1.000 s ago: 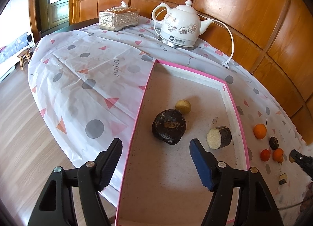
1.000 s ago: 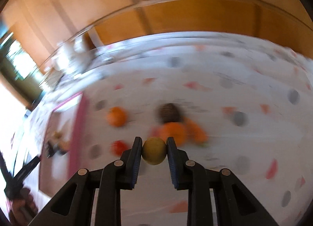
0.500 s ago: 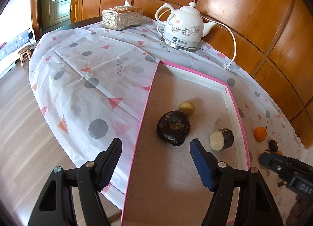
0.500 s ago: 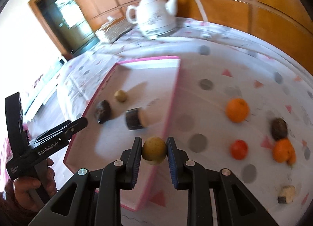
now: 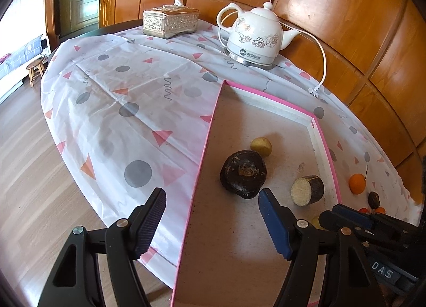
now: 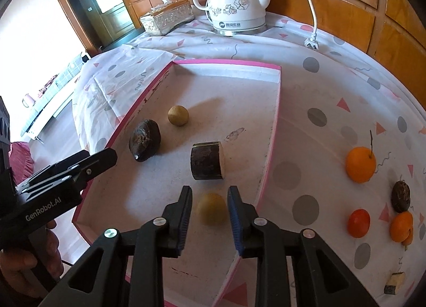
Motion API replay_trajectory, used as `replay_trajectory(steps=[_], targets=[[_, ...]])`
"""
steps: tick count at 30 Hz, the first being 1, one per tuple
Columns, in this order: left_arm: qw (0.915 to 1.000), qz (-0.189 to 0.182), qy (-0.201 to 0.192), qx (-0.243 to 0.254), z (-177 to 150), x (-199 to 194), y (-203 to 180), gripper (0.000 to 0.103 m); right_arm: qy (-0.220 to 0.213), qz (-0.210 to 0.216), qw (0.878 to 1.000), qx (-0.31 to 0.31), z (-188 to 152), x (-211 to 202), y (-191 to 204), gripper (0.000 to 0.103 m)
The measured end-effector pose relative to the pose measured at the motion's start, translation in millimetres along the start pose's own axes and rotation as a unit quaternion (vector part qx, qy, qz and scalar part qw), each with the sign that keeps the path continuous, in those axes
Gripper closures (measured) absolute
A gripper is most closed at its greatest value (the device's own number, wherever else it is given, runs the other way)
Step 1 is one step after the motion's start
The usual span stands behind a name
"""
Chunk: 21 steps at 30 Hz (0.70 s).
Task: Organize fruits
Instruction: 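Carry the yellow lemon into the pink tray and open the right gripper, then withdraw the right gripper from the tray back over the cloth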
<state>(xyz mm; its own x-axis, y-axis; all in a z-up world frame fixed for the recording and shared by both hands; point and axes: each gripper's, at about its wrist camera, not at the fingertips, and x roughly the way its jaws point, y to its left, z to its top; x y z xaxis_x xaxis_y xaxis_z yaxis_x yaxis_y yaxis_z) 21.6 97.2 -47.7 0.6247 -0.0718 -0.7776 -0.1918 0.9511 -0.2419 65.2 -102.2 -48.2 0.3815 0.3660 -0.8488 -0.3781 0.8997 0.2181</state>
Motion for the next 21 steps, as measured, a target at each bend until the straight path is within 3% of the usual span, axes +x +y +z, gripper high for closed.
replay_trajectory(steps=[21], targets=[[0.9989,-0.015,0.000,0.044,-7.2,-7.4,-24.2,0.031,-0.070,-0.054,0.993,0.074,-39.2,-71.1,-53.3,0.069]])
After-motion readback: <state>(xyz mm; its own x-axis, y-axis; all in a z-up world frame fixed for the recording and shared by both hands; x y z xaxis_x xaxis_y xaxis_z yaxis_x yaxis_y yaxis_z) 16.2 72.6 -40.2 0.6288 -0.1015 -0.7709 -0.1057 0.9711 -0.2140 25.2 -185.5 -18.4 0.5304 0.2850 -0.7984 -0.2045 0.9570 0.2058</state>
